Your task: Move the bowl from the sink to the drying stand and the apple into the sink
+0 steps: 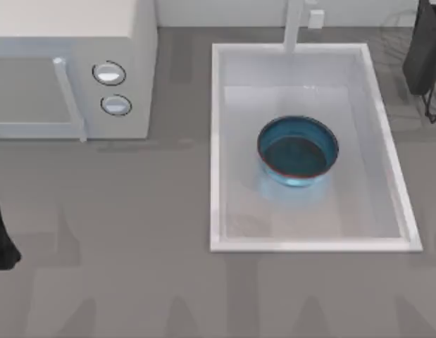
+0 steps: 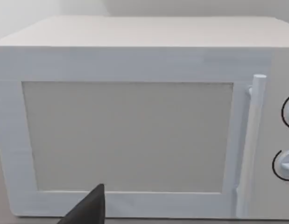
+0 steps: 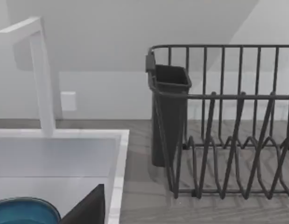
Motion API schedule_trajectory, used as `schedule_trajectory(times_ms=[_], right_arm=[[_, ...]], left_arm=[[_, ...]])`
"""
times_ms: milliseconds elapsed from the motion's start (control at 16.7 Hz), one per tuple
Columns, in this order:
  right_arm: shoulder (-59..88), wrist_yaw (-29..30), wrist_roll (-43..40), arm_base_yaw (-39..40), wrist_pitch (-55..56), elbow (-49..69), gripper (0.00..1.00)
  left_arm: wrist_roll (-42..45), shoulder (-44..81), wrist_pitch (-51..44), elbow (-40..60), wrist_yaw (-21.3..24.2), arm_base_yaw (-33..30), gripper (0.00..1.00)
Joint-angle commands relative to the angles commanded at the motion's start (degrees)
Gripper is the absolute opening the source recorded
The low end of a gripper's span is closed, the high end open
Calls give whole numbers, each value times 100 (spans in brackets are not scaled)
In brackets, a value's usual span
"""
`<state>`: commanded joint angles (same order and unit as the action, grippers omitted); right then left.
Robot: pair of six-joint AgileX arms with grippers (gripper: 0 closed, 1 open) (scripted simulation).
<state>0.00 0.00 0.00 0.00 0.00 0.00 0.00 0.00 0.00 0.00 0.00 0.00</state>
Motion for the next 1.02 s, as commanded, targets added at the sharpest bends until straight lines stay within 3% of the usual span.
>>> schedule_trajectory(times_ms=[240, 480, 1020], right_arm=[[145, 19, 19, 32, -67, 155, 100], [1099, 77, 165, 263, -515, 1105, 100], [5752, 26, 1042, 1350, -2898, 4866, 100]], left_arm=[[0, 0, 0, 0, 0, 0, 100], [0, 0, 0, 0, 0, 0, 100], [0, 0, 0, 0, 0, 0, 100]])
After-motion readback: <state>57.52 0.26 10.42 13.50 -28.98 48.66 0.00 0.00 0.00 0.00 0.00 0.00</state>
